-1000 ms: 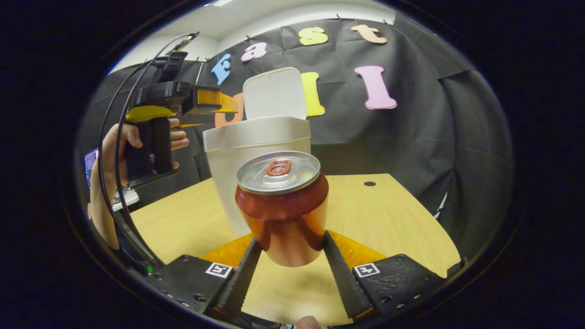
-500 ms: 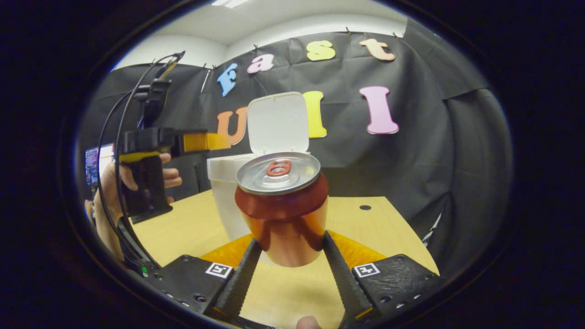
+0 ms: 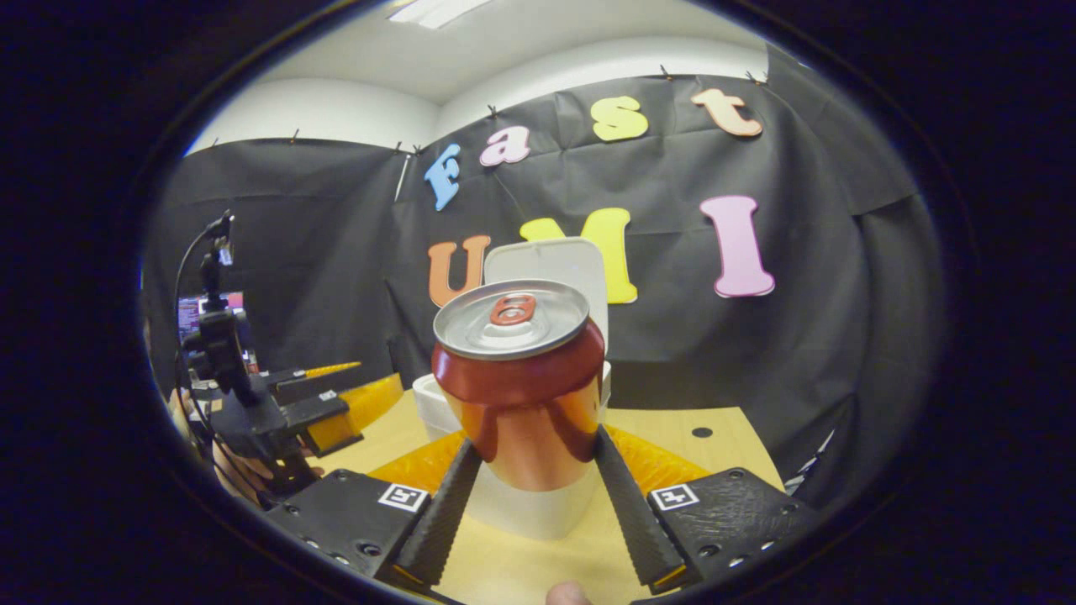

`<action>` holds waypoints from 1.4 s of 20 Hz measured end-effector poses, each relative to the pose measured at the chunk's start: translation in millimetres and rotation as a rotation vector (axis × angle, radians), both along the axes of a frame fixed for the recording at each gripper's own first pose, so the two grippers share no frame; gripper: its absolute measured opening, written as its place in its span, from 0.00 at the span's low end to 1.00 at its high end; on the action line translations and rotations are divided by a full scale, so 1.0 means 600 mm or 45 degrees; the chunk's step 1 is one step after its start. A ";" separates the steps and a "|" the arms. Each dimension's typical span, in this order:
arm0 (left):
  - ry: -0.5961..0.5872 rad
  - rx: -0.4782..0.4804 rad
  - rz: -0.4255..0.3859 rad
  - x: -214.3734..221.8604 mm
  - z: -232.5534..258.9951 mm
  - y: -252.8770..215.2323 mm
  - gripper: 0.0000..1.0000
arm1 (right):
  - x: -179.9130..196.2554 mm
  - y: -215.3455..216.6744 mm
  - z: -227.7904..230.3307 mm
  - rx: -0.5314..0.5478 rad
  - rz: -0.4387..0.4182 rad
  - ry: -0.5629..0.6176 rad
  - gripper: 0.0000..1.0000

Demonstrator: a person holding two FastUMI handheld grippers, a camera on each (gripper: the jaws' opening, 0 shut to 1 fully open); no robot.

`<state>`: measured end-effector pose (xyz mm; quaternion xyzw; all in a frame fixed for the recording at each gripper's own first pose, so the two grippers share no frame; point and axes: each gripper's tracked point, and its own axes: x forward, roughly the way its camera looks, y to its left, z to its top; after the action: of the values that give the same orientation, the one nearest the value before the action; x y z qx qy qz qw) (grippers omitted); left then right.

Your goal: Press the lid of the desktop garbage bin to open it, pick up the crumpled paper on the desktop and throw it into the bin, then pick up the pop can on the desktop and drop it into the bin, and finally close the garbage bin lid.

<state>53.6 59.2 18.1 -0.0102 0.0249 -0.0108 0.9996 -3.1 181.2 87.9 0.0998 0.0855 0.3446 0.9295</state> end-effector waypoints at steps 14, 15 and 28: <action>-0.075 0.105 0.109 -0.088 -0.061 0.077 0.99 | 0.099 0.143 0.059 -0.106 -0.042 0.041 0.81; -0.086 0.095 0.087 -0.088 -0.055 0.069 0.99 | 0.106 0.146 0.059 -0.113 -0.054 0.050 0.81; 0.020 0.002 0.052 -0.089 -0.123 0.053 1.00 | 0.166 0.154 0.028 -0.191 -0.138 0.121 0.81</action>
<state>0.4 91.2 -55.9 -0.0100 0.0327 0.0097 0.9994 96.2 273.9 104.6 0.0506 0.1494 0.2813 0.9466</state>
